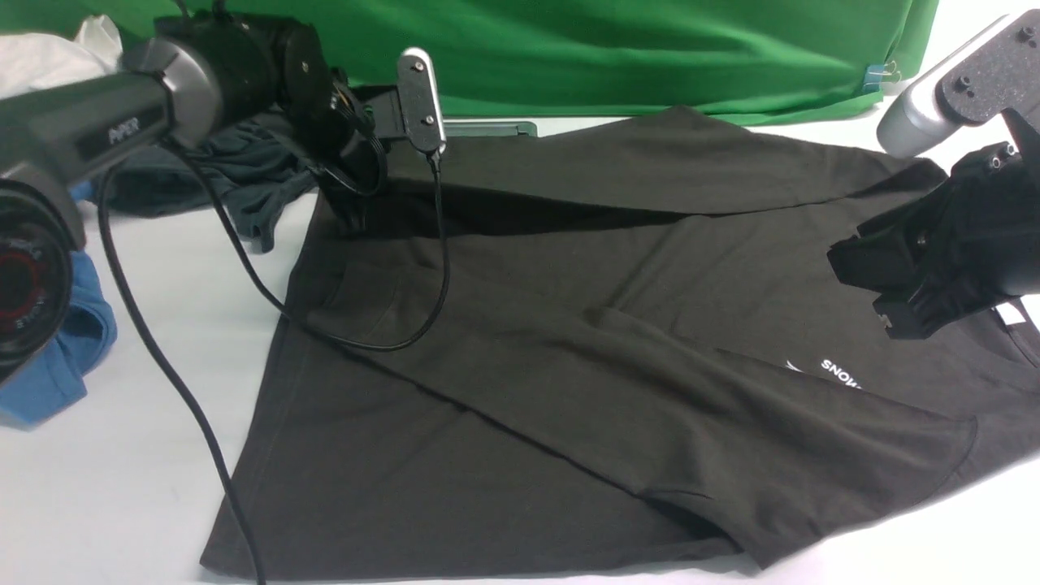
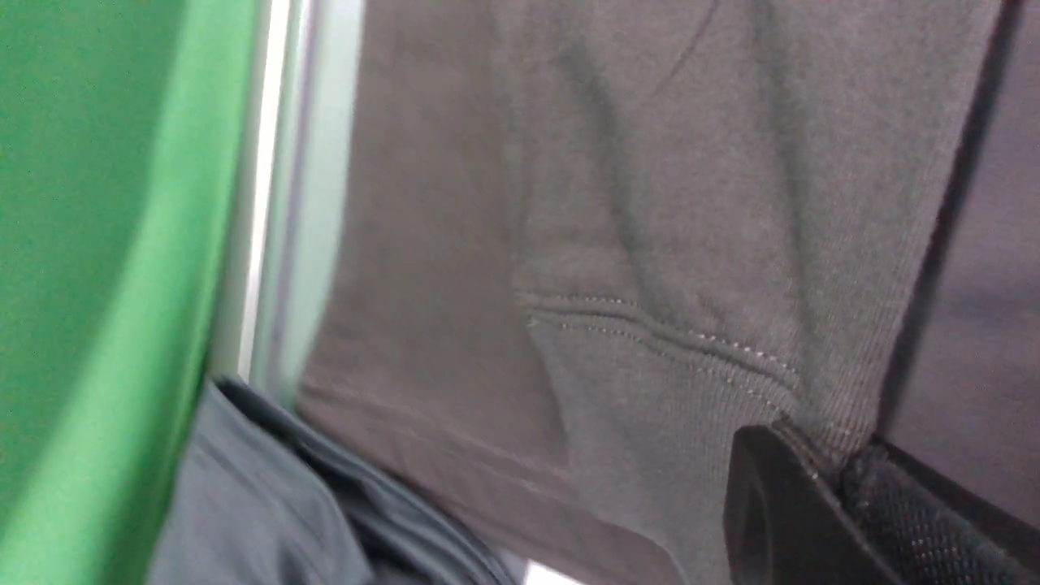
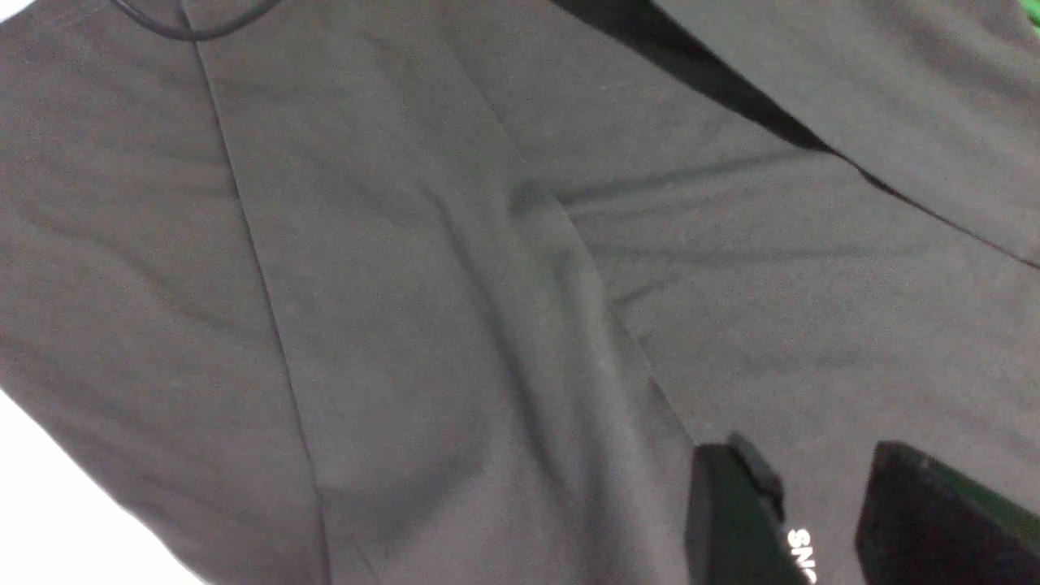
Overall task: Fold a long-sleeved shirt on a white desktop.
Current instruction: 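Fold the left side of the dark shirt inward over its body with the left gripper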
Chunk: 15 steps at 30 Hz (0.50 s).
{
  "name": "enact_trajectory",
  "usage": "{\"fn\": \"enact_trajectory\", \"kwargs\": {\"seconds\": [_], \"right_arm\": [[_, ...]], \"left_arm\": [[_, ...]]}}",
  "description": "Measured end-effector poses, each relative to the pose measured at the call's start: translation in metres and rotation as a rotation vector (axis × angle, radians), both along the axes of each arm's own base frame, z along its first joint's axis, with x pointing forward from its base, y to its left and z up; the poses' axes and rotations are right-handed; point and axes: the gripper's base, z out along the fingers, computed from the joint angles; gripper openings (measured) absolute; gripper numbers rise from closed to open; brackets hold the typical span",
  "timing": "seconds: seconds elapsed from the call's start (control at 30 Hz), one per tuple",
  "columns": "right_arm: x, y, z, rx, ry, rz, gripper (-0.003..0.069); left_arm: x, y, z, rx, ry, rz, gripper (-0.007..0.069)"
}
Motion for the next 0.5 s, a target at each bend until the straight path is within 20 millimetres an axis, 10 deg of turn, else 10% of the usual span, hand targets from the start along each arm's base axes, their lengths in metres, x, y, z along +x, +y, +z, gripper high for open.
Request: {"fn": "enact_trajectory", "kwargs": {"seconds": [0.5], "right_arm": [[-0.001,0.000,-0.001,-0.006,0.011,0.007,0.0221]], "left_arm": [[-0.037,-0.018,0.025,0.070,0.151,-0.010,0.0036]]}}
